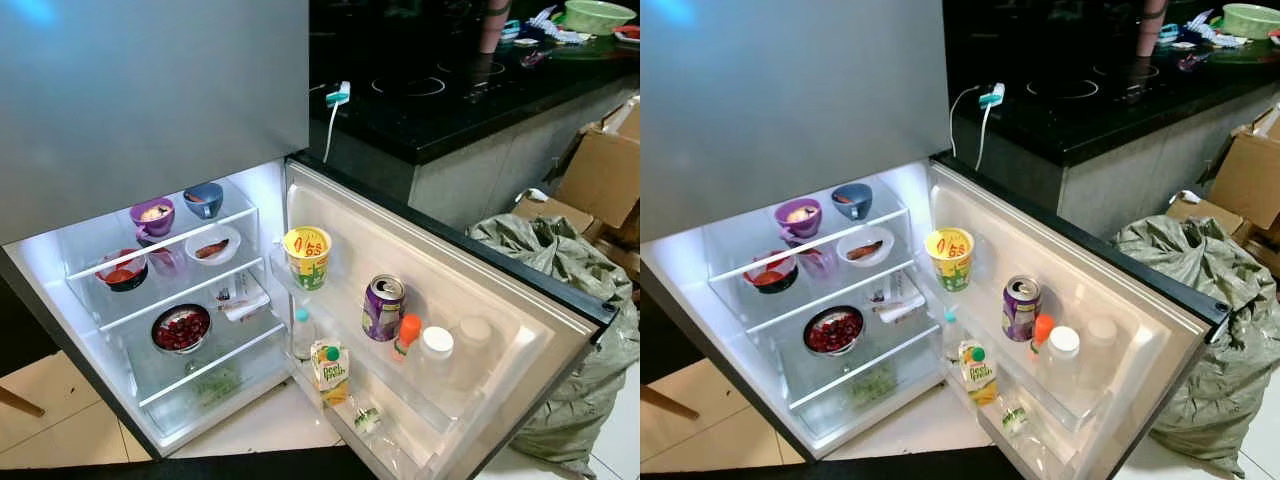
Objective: Restocking fridge
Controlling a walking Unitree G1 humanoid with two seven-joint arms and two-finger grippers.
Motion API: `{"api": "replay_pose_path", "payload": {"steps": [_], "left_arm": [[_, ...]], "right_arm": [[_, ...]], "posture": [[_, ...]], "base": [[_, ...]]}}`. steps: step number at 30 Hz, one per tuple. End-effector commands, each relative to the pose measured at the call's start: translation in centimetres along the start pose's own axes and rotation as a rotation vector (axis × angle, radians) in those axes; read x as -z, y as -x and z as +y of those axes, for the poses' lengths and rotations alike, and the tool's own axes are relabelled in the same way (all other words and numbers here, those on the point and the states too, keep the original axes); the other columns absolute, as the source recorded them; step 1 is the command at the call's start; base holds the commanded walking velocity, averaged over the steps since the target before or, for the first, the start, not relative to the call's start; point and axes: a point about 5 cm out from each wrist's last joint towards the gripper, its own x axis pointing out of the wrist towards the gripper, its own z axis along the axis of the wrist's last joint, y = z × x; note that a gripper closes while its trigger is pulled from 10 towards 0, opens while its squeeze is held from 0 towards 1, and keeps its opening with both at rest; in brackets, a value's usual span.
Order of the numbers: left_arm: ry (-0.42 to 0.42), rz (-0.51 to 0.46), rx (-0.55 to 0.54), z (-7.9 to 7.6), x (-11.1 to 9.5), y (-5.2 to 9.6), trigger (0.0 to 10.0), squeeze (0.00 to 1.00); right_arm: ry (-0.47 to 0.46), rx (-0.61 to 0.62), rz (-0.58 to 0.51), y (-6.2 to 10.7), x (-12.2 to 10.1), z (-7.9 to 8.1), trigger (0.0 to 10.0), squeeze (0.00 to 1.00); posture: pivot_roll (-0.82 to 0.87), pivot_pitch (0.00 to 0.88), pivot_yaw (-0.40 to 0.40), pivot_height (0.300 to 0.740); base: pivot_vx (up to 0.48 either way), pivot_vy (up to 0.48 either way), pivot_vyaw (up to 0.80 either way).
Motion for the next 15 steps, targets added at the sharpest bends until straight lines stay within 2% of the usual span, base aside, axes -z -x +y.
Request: {"api": "replay_pose_path", "payload": {"steps": [1,9,15], "left_arm": [[-0.002,0.035,0.038,-0.69,0.87,0.03,10.0,0.00],[-0.009,0.039,0.052,-0.88,0.88,0.00,10.0,0.00],[0.010,0.045,0.024,-0.61,0.95,0.02,10.0,0.00]], "right_arm": [[-0.018,0.015,0.025,0.03,0.54,-0.08,10.0,0.00],[-0.025,0.035,0.045,0.06,0.77,-0.24,10.0,0.00],[0.005,0.059,0.085,0.11,1.07,-0.55,10.0,0.00]], "posture": [[-0.04,0.000,0.005,0.740],[-0.04,0.000,0.004,0.740],[-0.04,0.000,0.004,0.740]], "base": [[0.000,0.000,0.00],[0.000,-0.472,0.00],[0.000,0.000,0.00]]}}
